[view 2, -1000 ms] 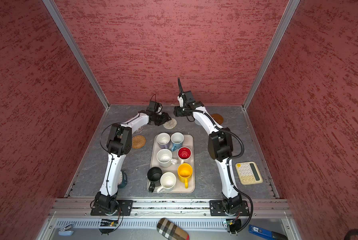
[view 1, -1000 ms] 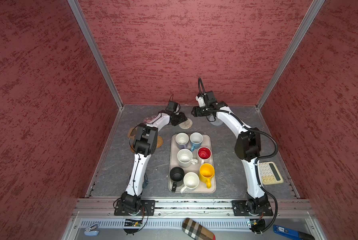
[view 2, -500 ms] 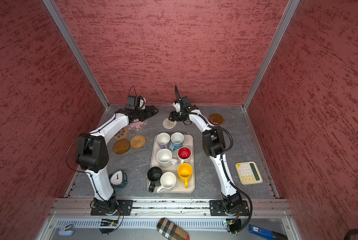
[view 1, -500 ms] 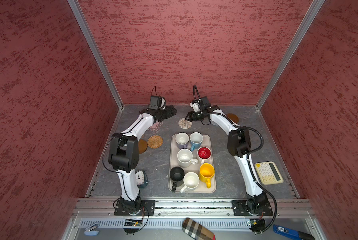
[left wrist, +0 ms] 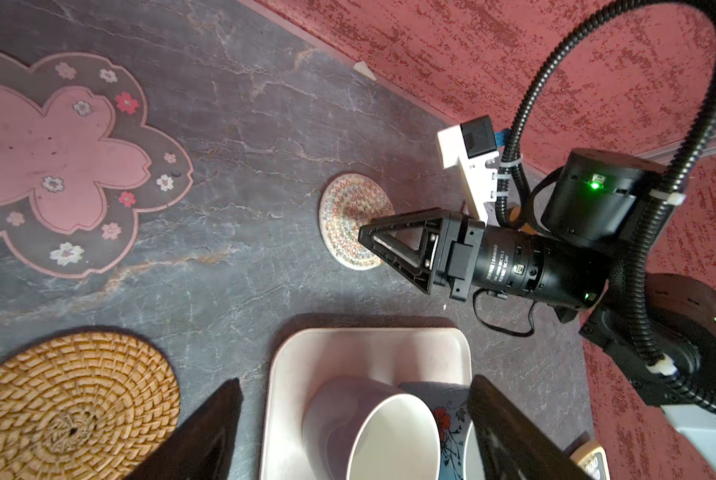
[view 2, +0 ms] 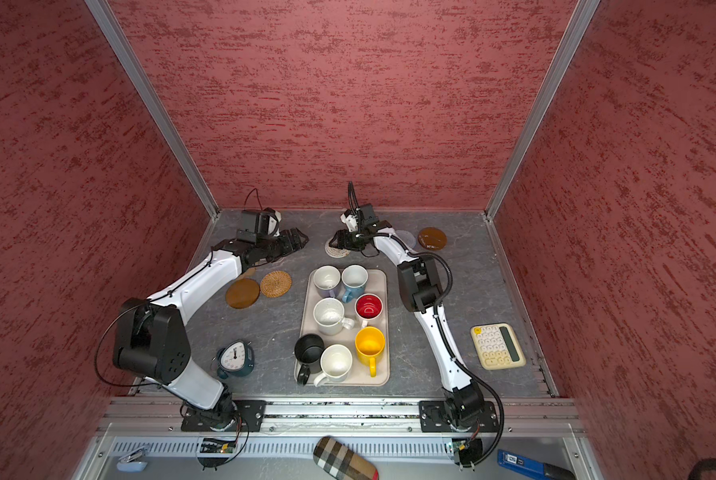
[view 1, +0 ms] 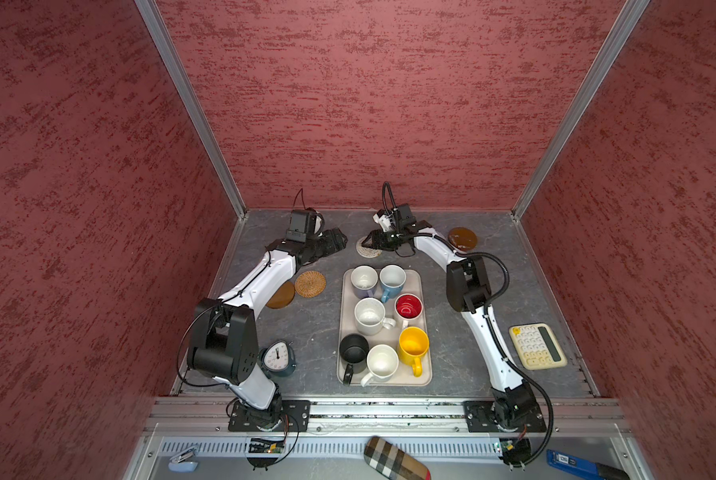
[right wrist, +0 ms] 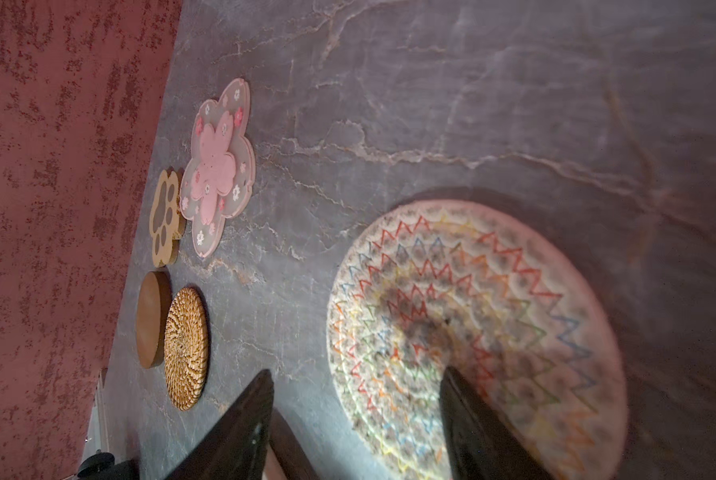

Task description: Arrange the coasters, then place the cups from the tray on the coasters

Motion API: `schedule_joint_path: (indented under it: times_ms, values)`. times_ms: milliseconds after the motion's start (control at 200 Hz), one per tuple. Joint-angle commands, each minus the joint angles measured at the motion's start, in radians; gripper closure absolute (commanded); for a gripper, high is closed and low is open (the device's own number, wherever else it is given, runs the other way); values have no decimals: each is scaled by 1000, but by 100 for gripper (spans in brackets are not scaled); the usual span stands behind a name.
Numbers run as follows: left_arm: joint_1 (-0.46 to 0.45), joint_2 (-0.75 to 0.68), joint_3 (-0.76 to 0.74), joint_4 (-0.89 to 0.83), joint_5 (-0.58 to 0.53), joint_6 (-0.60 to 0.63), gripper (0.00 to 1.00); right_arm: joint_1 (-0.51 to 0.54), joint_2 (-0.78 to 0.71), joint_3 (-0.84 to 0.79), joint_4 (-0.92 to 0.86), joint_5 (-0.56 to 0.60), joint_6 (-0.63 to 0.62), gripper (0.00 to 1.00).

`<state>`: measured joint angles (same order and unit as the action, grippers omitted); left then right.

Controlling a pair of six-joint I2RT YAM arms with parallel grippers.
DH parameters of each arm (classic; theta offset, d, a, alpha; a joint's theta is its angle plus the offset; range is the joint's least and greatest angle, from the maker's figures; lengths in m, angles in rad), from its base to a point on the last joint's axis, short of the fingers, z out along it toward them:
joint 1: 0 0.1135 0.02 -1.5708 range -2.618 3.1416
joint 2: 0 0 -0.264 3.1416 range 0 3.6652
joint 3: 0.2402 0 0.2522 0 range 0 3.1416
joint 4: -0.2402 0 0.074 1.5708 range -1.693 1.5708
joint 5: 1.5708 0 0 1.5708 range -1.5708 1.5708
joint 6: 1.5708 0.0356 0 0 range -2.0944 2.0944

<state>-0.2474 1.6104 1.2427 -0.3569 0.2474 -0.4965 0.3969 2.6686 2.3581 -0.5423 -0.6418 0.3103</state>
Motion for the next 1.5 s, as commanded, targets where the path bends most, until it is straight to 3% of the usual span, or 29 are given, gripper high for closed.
schedule_joint_path:
  times_ms: [0,235,586,1057,1262,1493]
  values:
    - [-23,-20,-7,24,-16,3,14,5,23,47,-5,55,1,36]
    - [-29,-20,-33,32,-20,-1,14,-1,22,56,-105,284,-36,37]
    - [-13,-59,-96,2,-55,35,14,-41,-5,52,-166,449,-61,37]
    - [-4,-79,-188,12,-66,36,14,-93,-48,-32,-187,547,-97,37]
    - [-3,-81,-199,17,-70,34,14,-96,-81,-98,-149,458,-87,37]
    - [-3,-85,-207,19,-72,33,13,-90,-117,-174,-120,442,-83,37]
